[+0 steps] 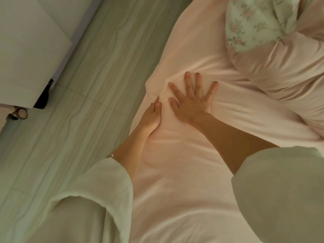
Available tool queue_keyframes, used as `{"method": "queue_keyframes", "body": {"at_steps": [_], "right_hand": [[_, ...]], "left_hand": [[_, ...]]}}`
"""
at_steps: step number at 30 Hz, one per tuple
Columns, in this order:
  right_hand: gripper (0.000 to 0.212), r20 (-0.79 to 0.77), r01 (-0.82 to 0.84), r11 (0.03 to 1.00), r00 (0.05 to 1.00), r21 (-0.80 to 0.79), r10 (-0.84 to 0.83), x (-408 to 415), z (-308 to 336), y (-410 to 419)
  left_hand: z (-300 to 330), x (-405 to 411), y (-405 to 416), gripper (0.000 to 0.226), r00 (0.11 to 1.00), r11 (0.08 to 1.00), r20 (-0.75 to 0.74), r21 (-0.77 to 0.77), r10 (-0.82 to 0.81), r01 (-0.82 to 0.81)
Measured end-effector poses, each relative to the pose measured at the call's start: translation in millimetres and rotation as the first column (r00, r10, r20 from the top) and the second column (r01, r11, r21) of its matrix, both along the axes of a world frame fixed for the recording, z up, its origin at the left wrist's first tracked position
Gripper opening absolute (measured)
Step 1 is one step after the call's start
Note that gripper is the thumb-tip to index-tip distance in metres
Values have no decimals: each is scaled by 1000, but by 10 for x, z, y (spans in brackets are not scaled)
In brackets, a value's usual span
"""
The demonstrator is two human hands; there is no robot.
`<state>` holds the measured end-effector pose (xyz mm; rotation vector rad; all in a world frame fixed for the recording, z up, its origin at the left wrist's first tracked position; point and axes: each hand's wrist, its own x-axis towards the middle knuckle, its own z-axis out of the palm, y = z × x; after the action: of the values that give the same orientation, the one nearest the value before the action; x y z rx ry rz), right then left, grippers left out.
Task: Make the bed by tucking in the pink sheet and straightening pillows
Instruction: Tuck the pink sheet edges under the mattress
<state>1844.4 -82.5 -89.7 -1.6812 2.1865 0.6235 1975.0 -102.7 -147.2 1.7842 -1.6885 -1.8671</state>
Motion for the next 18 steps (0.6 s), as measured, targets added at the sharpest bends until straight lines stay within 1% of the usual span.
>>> {"method": "queue_keyframes", "body": {"at_steps": [1, 3, 5, 8, 10, 13, 15, 16, 18], "right_hand": [[57, 8, 1, 1000, 1000, -1, -1, 5, 17, 5], [57, 17, 1, 999, 1000, -37, -1, 16, 69, 57], [57, 19, -11, 992, 1000, -128, 13, 85, 145, 176], [57, 76, -45, 961, 995, -272, 68, 403, 191, 513], [55, 112, -112, 933, 981, -342, 158, 723, 182, 861], [49, 182, -230, 924, 938, -305, 294, 1167, 180, 1441], [51, 197, -290, 936, 924, -200, 328, 1329, 176, 1694], [53, 190, -318, 940, 922, -125, 338, 1374, 160, 1760], [54, 170, -348, 937, 922, -30, 348, 1371, 107, 1724]], "left_hand": [[-20, 34, -4, 53, 1000, 1000, 21, -28, -4, 4], [-33, 161, 68, 51, 998, 994, 33, -91, 59, -56], [1, 383, 245, 47, 991, 982, 50, -146, 124, -116], [52, 808, 655, 45, 977, 973, 97, -151, 189, -173], [128, 1070, 991, 43, 972, 971, 100, -132, 213, -199], [325, 1414, 1502, 42, 956, 961, 132, -130, 261, -245], [389, 1572, 1835, 42, 941, 953, 161, -119, 297, -280], [417, 1630, 1978, 44, 942, 957, 169, -85, 289, -278], [416, 1670, 2126, 46, 953, 961, 157, 60, 259, -271]]}}
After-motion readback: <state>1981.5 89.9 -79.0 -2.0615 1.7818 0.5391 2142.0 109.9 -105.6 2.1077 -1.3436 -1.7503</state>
